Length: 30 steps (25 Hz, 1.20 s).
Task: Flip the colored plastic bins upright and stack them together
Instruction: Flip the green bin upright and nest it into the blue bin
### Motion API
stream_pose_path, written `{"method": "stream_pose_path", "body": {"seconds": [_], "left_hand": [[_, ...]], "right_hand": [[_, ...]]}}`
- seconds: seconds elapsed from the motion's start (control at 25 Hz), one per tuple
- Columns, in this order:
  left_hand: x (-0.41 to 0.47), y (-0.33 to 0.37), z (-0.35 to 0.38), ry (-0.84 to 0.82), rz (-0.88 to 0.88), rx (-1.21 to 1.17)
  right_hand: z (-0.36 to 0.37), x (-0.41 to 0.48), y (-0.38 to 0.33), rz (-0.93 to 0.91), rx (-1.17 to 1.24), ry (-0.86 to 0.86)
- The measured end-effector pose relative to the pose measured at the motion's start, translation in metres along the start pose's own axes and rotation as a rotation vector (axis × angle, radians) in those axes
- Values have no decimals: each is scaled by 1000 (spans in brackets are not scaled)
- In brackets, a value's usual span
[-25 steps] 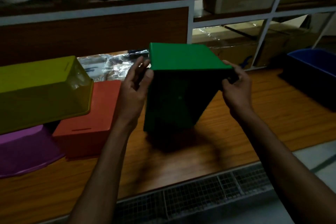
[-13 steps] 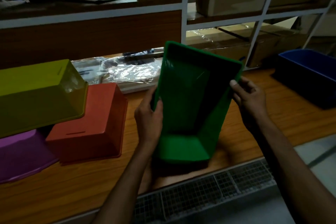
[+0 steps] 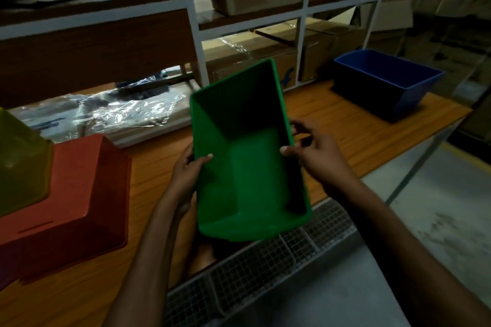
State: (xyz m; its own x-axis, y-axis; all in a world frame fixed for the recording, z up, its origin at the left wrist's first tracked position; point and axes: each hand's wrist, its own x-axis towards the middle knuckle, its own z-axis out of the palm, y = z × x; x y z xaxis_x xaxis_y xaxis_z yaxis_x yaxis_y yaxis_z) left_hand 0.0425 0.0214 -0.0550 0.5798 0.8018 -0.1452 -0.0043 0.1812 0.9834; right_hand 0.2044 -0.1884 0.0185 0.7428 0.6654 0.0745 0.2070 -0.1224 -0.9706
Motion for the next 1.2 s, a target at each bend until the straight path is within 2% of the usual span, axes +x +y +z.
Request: {"method": "stream_pose_path", "body": {"seconds": [0.08, 0.16, 0.32, 0.48, 0.68, 0.8, 0.96, 1.08, 1.2], "left_hand": [[-10, 18, 24, -141, -98, 116], [-15, 30, 51, -232, -154, 137], [-23, 44, 129, -221, -195, 14], [-40, 45, 222, -248, -234, -15], [-50, 29, 311, -322, -174, 54], [-51, 24, 349, -281, -109, 68], [-27, 26, 390, -168, 20, 44], [6, 33, 419, -118, 120, 49], [42, 43, 446, -144, 160, 70]], "right_hand": [[-42, 12, -5, 159, 179, 21], [-86, 22, -7, 281, 266, 1], [-180, 26, 8, 517, 369, -86], [-279, 34, 37, 608, 507, -155], [-368, 48, 64, 504, 506, -210], [-394, 60, 70, 382, 423, -131], [-418, 92, 77, 179, 188, -76], [-438, 136, 80, 115, 142, -86], [-458, 188, 78, 91, 142, -78]]}}
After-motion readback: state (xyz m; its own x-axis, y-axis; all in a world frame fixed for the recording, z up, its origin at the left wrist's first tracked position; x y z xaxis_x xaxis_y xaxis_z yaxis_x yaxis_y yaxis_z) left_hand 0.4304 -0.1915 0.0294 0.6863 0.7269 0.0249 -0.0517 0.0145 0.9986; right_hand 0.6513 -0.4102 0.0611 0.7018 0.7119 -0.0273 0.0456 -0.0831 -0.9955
